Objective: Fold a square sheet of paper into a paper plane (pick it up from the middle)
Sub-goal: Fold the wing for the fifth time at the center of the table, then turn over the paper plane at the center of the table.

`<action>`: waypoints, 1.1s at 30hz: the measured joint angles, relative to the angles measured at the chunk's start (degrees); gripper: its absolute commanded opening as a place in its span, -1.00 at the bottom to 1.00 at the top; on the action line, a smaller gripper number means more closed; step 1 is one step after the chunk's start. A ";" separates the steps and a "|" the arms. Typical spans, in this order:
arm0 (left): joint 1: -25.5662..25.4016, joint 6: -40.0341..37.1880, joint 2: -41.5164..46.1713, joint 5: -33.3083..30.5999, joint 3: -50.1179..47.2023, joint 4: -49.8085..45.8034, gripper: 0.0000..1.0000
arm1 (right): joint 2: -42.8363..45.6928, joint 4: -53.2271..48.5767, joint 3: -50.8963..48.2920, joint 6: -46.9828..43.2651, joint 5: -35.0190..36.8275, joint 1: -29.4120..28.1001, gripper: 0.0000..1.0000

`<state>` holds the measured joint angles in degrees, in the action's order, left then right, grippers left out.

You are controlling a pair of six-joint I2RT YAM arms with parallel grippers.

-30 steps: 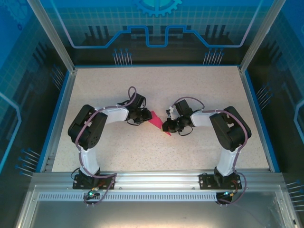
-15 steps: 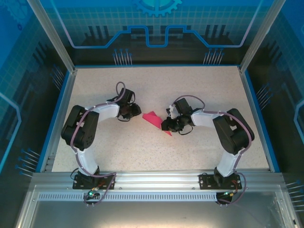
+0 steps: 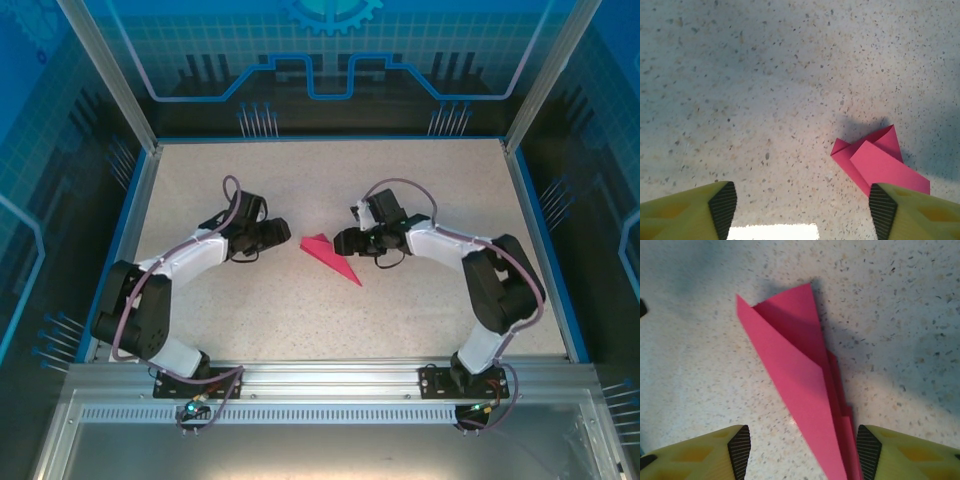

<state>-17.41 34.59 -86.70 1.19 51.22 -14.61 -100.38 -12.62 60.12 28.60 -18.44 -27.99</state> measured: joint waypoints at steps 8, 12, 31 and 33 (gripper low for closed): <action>0.00 -0.26 4.59 -0.15 -3.93 -0.59 0.94 | -5.51 -1.51 3.26 -2.12 -1.90 -0.92 0.08; 0.00 -0.22 5.97 -0.13 -5.35 -0.59 0.95 | -5.53 -1.40 3.26 -3.10 -3.96 -2.08 0.00; -2.47 9.88 7.93 11.56 -12.28 8.31 0.53 | -5.49 -0.61 1.40 -6.62 -7.10 -8.13 -0.04; -3.39 10.91 7.82 12.70 -12.74 9.81 0.36 | -5.49 -0.61 1.31 -6.62 -7.10 -8.13 -0.05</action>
<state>-20.80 45.50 -78.87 13.89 38.48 -4.80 -105.86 -13.23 61.43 21.98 -25.54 -36.12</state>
